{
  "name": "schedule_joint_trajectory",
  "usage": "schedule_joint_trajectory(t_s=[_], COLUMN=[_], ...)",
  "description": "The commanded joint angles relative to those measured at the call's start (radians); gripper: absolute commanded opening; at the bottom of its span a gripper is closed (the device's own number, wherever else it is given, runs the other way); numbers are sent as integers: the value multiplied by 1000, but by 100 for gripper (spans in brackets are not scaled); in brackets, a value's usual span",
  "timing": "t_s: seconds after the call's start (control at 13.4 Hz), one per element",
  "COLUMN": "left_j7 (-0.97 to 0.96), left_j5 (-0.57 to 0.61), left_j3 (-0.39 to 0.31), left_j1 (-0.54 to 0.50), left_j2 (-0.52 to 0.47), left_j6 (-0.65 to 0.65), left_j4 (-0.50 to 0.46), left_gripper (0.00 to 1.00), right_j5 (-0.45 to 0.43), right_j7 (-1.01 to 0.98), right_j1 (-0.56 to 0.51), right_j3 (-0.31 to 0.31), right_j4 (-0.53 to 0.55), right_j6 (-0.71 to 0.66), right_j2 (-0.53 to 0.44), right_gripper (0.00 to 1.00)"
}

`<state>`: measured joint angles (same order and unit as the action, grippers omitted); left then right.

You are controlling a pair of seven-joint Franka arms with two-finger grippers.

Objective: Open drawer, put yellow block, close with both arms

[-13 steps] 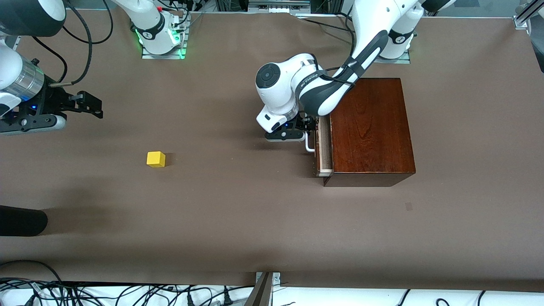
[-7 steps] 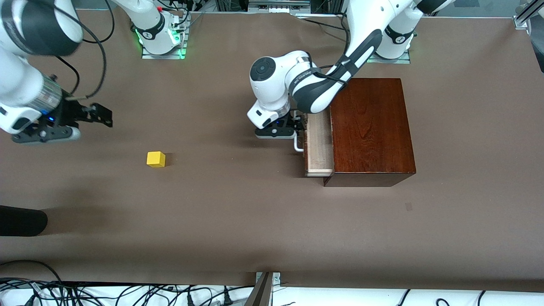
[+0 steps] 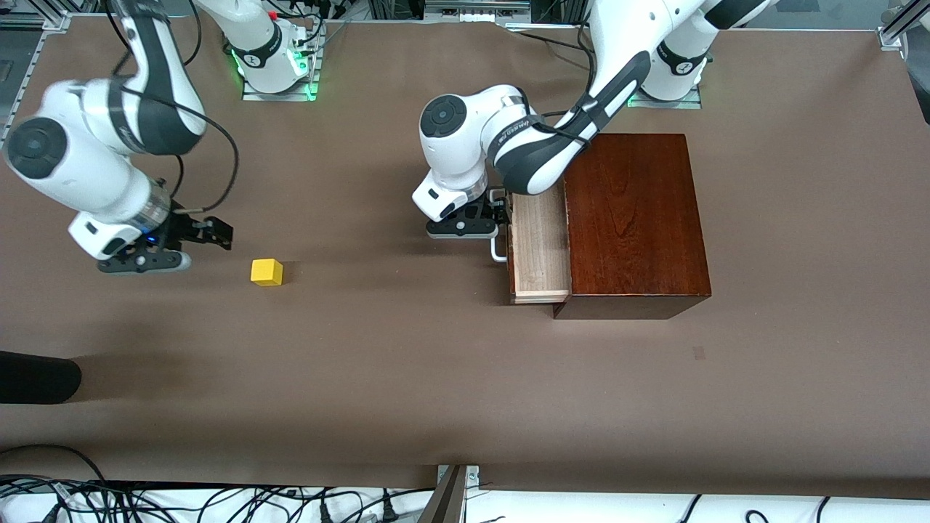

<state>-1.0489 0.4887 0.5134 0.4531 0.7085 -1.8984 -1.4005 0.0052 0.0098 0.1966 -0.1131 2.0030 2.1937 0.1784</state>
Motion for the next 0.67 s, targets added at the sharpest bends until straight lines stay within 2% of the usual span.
schedule_joint_trajectory(t_s=[0.0, 0.15, 0.3, 0.6], left_j7=[44, 181, 315, 395], left_j5=[-83, -134, -217, -309], left_j3=[-1, -1, 0, -1], left_j1=[0, -46, -147, -388], left_j2=[-107, -191, -277, -423], left_j6=[136, 226, 301, 429], left_j4=[14, 14, 14, 14], left_gripper=[100, 100, 100, 100], right_j5=[33, 65, 70, 70], right_j7=[25, 27, 38, 36], right_j1=[-2, -2, 0, -2], right_j3=[15, 36, 50, 53], right_j4=[54, 104, 146, 148], right_j6=[134, 246, 354, 396], right_j2=[50, 85, 119, 173], right_gripper=[100, 100, 100, 100])
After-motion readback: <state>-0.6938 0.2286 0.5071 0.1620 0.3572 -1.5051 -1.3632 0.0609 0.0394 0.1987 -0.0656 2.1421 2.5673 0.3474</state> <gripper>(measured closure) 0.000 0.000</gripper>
